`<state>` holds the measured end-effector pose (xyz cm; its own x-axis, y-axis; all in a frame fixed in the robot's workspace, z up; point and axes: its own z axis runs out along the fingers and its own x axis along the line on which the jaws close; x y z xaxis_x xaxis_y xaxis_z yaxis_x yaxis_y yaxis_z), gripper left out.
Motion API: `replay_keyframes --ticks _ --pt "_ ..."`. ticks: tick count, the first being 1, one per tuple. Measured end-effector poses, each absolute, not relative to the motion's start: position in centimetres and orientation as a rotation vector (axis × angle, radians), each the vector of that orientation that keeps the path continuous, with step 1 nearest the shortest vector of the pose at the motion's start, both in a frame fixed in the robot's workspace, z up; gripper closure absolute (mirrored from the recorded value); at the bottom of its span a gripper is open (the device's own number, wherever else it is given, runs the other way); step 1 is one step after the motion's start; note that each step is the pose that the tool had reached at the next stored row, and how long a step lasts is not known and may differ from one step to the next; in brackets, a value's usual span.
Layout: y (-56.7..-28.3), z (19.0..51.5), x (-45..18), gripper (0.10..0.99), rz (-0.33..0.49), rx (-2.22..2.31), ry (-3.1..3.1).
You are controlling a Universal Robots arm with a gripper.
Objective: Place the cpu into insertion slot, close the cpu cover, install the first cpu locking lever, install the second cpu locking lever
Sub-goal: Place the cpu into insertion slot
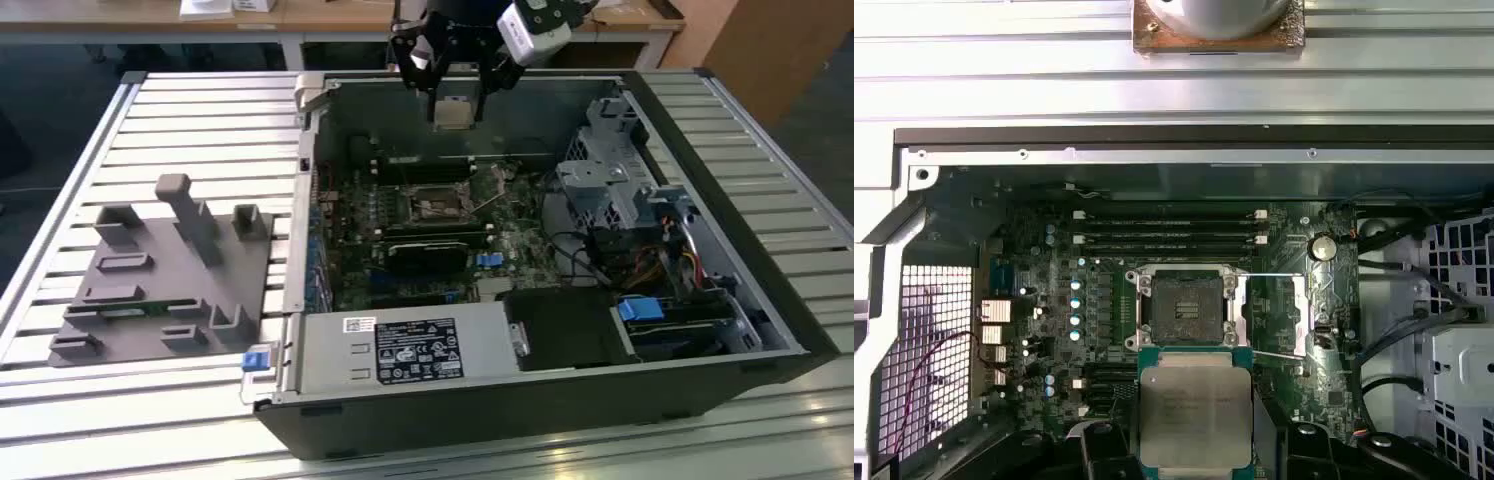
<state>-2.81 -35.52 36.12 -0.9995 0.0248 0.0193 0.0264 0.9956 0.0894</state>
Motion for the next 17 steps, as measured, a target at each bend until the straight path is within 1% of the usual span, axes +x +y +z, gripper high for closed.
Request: replay_keyframes --ticks 17 --pt "-35.52 36.12 -2.81 0.549 -0.140 -0.073 -3.120"
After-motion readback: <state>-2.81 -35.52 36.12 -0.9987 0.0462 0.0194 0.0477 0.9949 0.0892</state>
